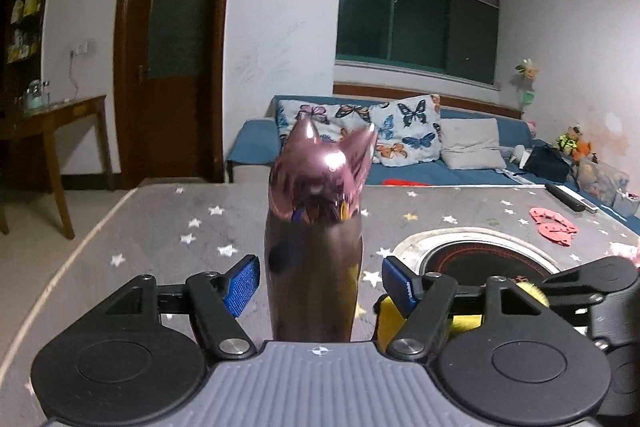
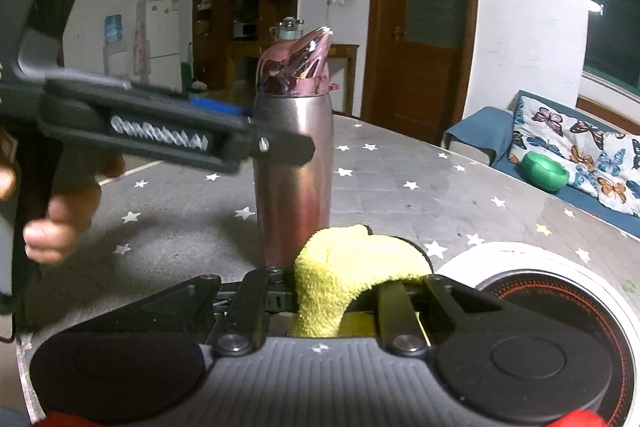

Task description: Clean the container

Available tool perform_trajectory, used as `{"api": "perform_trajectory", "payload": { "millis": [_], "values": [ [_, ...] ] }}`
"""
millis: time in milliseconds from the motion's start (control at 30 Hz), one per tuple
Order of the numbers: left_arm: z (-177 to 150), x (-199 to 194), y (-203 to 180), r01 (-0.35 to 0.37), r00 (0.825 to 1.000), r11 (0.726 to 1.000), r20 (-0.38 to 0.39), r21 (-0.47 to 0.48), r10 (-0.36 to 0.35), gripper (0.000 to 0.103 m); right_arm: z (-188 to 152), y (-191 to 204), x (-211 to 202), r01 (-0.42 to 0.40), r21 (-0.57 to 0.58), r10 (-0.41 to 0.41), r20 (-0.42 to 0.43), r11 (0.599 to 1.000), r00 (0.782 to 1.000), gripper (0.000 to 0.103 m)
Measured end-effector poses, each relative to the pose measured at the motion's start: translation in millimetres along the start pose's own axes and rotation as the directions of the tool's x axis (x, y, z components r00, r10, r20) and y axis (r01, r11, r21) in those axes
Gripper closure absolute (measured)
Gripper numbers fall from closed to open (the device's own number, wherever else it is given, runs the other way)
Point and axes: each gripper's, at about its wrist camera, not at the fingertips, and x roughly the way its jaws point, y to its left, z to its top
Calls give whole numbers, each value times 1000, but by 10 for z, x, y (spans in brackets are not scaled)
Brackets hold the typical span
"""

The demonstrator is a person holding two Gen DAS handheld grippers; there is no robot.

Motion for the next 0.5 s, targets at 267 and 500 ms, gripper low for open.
{"api": "perform_trajectory", "payload": {
  "millis": [267,500],
  "values": [
    [-161,183,92,-20,998,999,-63,-34,18,38,4,-93,-79,13,41,-14,11,999,1000,90],
    [-139,192,67,10,997,999,-72,45,-7,42,-19,-105,-81,18,53,-18,8,998,1000,90]
  ]
}}
